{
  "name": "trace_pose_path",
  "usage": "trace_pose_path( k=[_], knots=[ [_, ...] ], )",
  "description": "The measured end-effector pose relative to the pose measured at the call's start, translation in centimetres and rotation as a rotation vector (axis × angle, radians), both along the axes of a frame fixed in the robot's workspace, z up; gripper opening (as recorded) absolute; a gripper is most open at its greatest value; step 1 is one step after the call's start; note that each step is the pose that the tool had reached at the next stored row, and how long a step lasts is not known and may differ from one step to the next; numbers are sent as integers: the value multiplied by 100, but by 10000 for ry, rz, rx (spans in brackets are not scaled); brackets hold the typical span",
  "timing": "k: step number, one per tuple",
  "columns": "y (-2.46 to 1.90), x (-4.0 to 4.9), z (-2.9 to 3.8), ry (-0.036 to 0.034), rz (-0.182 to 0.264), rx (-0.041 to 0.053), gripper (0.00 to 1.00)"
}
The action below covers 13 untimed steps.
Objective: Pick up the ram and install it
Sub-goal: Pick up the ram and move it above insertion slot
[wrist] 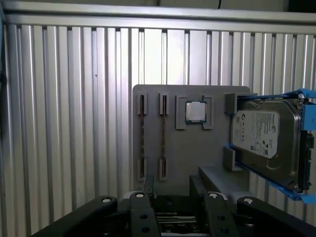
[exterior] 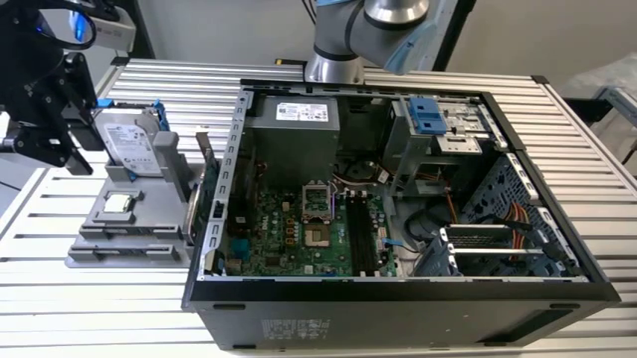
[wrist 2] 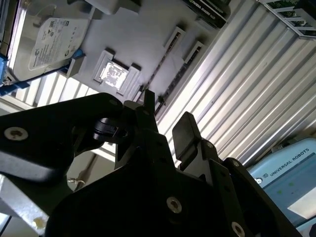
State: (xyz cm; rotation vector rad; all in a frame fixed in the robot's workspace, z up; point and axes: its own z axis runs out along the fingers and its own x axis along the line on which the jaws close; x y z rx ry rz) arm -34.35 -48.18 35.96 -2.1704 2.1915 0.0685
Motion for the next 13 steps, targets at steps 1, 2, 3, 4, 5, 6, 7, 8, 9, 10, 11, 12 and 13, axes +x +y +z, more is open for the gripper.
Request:
trace_pose_path(
  k=[1,2,3,4,5,6,7,8,9,10,11,12,13],
  knots=[
    [-1,0,-6,2,-1,-1,100],
    [-1,0,-13,2,-1,-1,100],
    [-1,0,-21,1,0,0,100],
    [-1,0,-29,1,0,-1,100],
    [-1,0,-35,2,0,-1,100],
    [-1,1,-42,1,1,-1,100],
    [-1,1,-48,1,1,-1,100],
    [-1,1,-55,1,1,0,100],
    [-1,1,-61,1,1,-1,100],
    [-1,1,-67,1,1,-1,100],
    [-1,0,-73,1,1,-1,100],
    [-1,1,-80,1,1,-1,100],
    [-1,1,-87,0,1,-1,100]
  ],
)
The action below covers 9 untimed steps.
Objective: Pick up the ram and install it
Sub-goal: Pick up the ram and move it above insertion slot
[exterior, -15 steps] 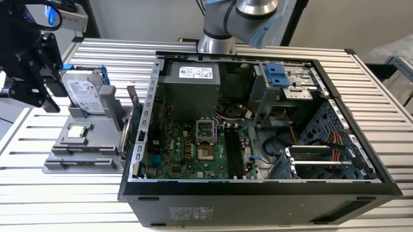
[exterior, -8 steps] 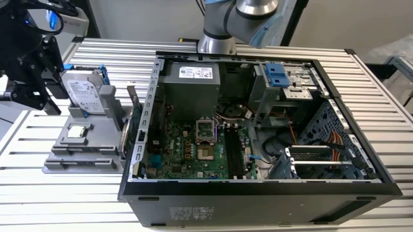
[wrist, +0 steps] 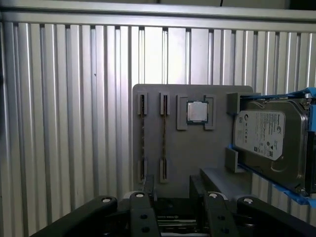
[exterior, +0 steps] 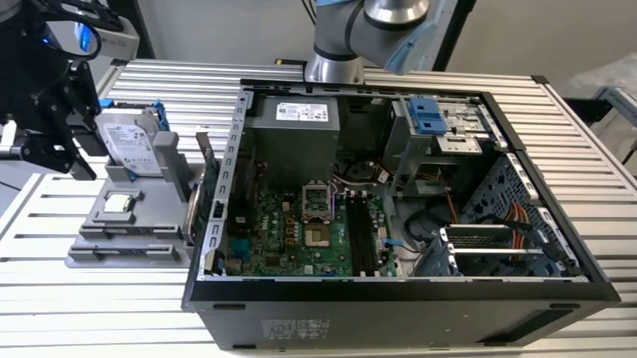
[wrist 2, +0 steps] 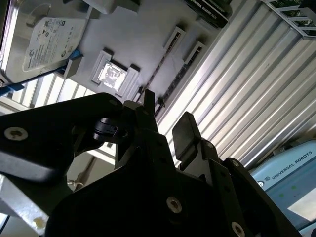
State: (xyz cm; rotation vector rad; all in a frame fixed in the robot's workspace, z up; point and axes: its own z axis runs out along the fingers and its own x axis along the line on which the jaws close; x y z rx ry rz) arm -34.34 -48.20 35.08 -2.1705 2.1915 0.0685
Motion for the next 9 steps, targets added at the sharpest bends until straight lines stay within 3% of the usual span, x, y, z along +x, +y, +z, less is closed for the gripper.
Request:
trace_pose_path(
  k=[9],
  knots=[
    [0,0,-54,0,2,0,100]
  ],
)
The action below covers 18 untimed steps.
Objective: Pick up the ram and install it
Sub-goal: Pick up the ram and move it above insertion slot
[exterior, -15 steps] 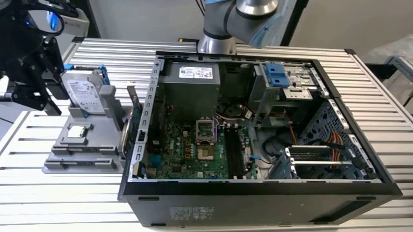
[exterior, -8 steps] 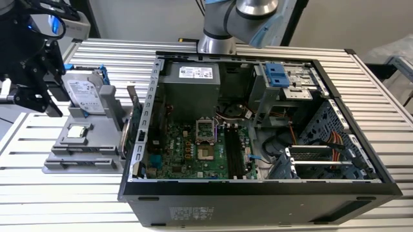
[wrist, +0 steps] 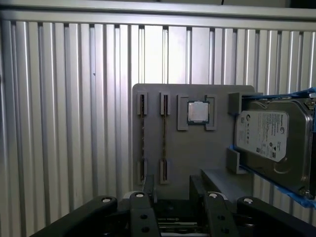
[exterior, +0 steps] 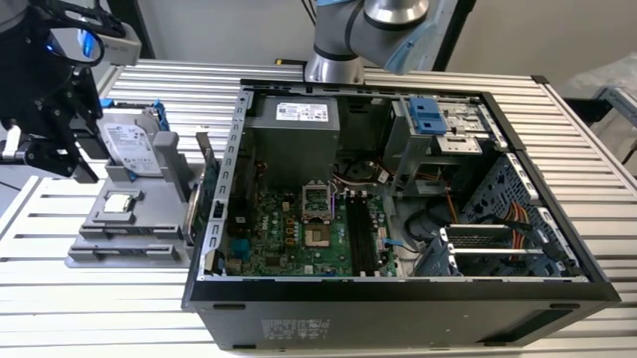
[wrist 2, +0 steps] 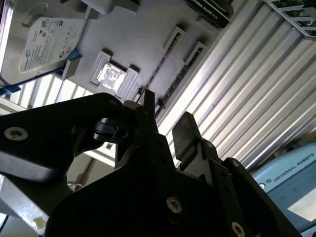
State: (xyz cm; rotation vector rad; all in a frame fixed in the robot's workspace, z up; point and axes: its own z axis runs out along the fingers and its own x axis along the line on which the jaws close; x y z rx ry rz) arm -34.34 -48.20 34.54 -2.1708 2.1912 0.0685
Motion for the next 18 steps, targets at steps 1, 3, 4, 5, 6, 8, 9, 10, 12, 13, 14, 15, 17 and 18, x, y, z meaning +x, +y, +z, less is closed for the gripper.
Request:
trace_pose_path(
  k=[1,3,4,5,6,8,9,10,12,13,14,15,17,18],
  knots=[
    [0,0,-5,0,0,0,100],
    [0,0,-16,0,-1,0,100],
    [0,0,-21,0,0,0,100],
    [0,0,-26,0,0,0,100],
    [0,-1,-31,0,-1,0,100],
    [0,-5,-41,0,-1,0,100],
    [0,-7,-46,0,0,0,100],
    [0,-9,-52,0,0,0,100],
    [0,-12,-63,1,0,0,100],
    [0,-13,-68,2,0,-1,100],
    [0,-13,-73,1,0,-1,100],
    [0,-13,-79,0,0,-1,100],
    [0,-13,-88,1,0,-1,100],
    [0,-13,-93,1,0,0,100]
  ],
)
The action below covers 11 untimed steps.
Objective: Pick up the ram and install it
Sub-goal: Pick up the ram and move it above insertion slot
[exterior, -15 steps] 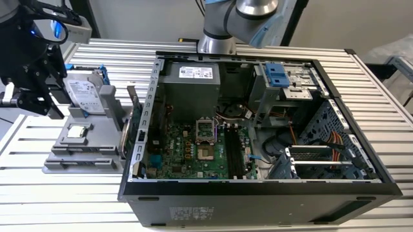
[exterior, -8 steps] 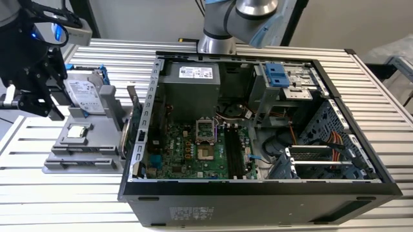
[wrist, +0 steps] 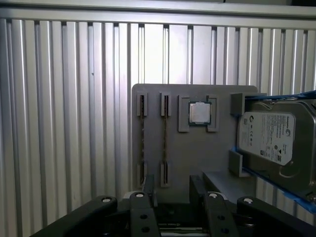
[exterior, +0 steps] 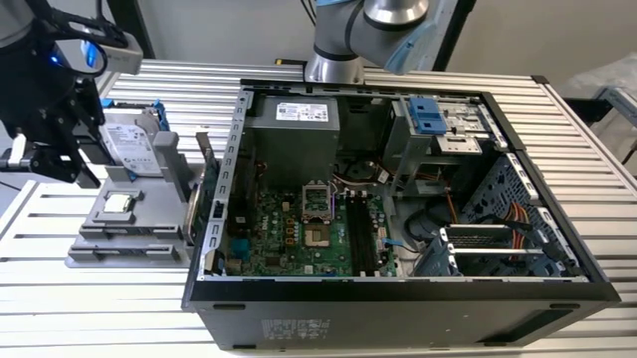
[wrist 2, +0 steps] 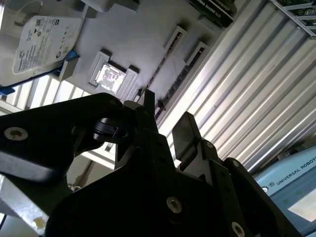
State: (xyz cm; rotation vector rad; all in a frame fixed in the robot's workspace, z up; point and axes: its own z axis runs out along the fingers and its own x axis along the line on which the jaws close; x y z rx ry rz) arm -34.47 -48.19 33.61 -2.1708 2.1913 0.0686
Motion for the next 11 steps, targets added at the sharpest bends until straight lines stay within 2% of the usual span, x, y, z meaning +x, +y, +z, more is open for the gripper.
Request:
trace_pose_path(
  k=[11],
  knots=[
    [0,0,-53,0,0,0,100]
  ],
)
